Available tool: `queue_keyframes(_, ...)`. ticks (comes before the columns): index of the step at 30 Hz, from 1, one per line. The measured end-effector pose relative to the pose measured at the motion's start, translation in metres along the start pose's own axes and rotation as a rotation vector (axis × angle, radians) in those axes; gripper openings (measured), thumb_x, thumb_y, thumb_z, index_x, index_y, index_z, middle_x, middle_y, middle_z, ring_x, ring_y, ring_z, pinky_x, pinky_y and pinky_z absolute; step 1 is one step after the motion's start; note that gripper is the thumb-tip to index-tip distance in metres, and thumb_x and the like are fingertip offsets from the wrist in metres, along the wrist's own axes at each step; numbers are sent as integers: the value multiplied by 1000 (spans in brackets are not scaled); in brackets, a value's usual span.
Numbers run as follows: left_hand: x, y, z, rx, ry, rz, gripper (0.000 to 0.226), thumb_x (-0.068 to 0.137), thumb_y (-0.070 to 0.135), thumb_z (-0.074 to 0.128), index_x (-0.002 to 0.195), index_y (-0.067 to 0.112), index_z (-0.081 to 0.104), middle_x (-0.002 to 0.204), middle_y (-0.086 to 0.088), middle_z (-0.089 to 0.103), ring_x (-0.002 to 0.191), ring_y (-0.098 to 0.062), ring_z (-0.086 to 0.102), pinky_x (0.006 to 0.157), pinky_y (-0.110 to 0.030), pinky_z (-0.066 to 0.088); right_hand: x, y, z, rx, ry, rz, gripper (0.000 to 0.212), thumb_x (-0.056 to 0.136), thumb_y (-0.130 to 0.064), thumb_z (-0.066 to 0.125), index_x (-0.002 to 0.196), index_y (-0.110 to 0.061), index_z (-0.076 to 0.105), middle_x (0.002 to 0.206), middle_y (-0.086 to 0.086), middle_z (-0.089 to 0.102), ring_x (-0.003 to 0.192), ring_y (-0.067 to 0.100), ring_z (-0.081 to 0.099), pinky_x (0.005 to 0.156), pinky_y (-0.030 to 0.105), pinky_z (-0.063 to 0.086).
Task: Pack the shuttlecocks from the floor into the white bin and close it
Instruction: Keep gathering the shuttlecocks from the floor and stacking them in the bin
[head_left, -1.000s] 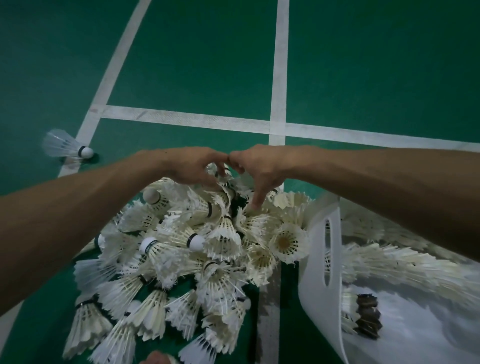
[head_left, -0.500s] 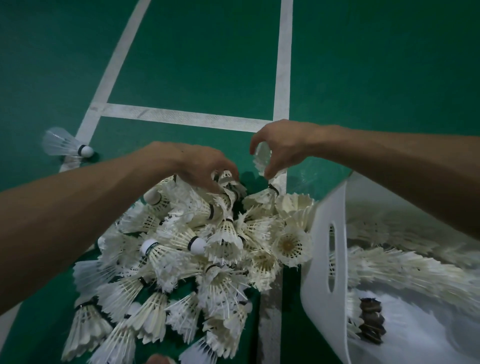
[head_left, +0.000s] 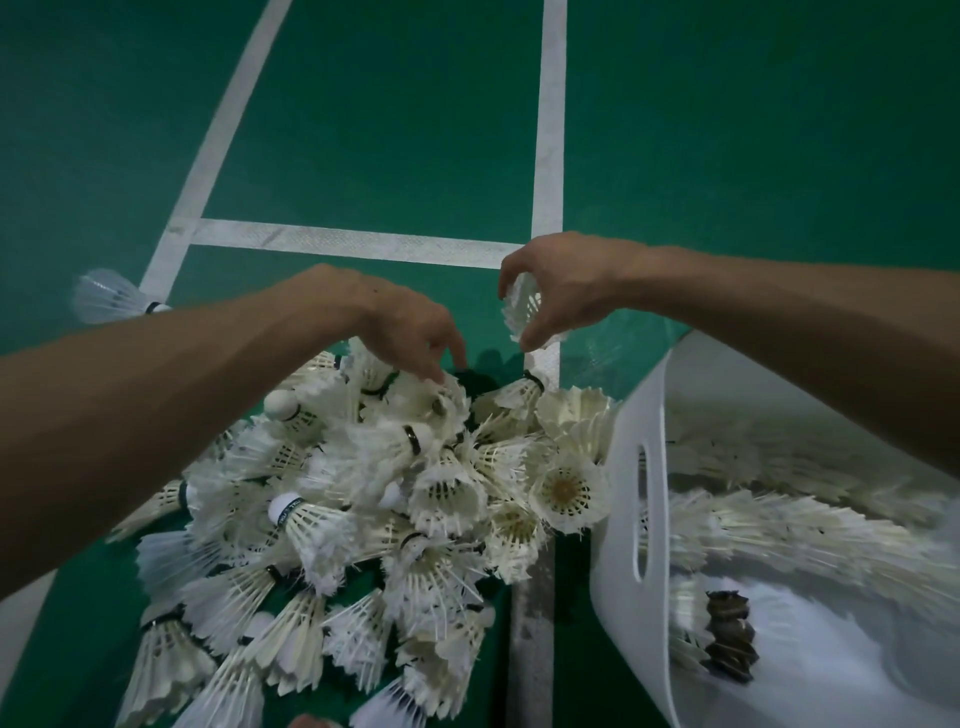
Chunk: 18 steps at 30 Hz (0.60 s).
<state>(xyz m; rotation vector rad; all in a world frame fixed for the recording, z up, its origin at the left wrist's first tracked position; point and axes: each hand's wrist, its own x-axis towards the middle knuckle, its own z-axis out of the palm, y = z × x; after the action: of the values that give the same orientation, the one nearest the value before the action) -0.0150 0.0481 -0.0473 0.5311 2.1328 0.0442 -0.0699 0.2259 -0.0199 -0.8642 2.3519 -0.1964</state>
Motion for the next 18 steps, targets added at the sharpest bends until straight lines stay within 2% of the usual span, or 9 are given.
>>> queue_keyframes(2, 3, 3, 1, 36, 8, -8, 44, 94, 44, 49, 136, 32, 46, 144, 2, 41, 127, -17, 43, 108, -38, 31, 0, 2, 0, 16, -4, 3, 61, 73, -30, 80, 127, -22, 54, 127, 5, 55, 93, 22, 53, 53, 18, 35)
queue_keyframes(3, 4, 6, 1, 5, -15, -7, 48, 94, 45, 48, 139, 33, 41, 146, 5, 39, 129, -16, 42, 109, -39, 30, 0, 3, 0, 24, -7, 8, 61, 73, -30, 80, 127, -22, 54, 127, 5, 55, 93, 22, 54, 53, 17, 35)
queue_keyframes(6, 5, 14, 3, -110, -105, 13, 55, 93, 51, 46, 143, 38, 31, 141, 10, 48, 126, -15, 47, 110, -43, 33, -2, 6, 0, 38, -10, 21, 60, 72, -31, 81, 126, -22, 55, 125, 5, 55, 93, 23, 55, 53, 18, 37)
queue_keyframes(10, -4, 22, 4, -213, -37, 47, 55, 90, 57, 43, 141, 37, 39, 142, 10, 46, 124, -11, 45, 109, -35, 31, -3, 5, 0, 32, 1, 16, 59, 72, -33, 81, 125, -23, 56, 121, 4, 56, 90, 22, 55, 52, 18, 38)
queue_keyframes(12, -13, 28, 5, -280, -29, 91, 60, 85, 61, 45, 140, 38, 40, 142, 11, 46, 120, -7, 46, 110, -38, 31, -4, 5, -1, 30, 6, 10, 59, 72, -33, 81, 124, -23, 56, 121, 4, 57, 90, 22, 56, 53, 19, 38)
queue_keyframes(15, -25, 38, 7, -236, -67, 106, 73, 72, 69, 46, 139, 42, 38, 145, 16, 40, 129, -9, 40, 110, -40, 28, -6, 5, -2, 43, 3, 8, 59, 73, -32, 81, 125, -22, 55, 122, 5, 55, 90, 23, 58, 53, 18, 39)
queue_keyframes(18, -29, 41, 11, -182, -43, 93, 63, 81, 59, 55, 139, 39, 40, 145, 16, 41, 130, -9, 39, 109, -37, 28, -9, 2, -4, 48, 9, 9, 58, 73, -32, 80, 124, -22, 56, 115, 3, 55, 86, 21, 58, 51, 16, 37)
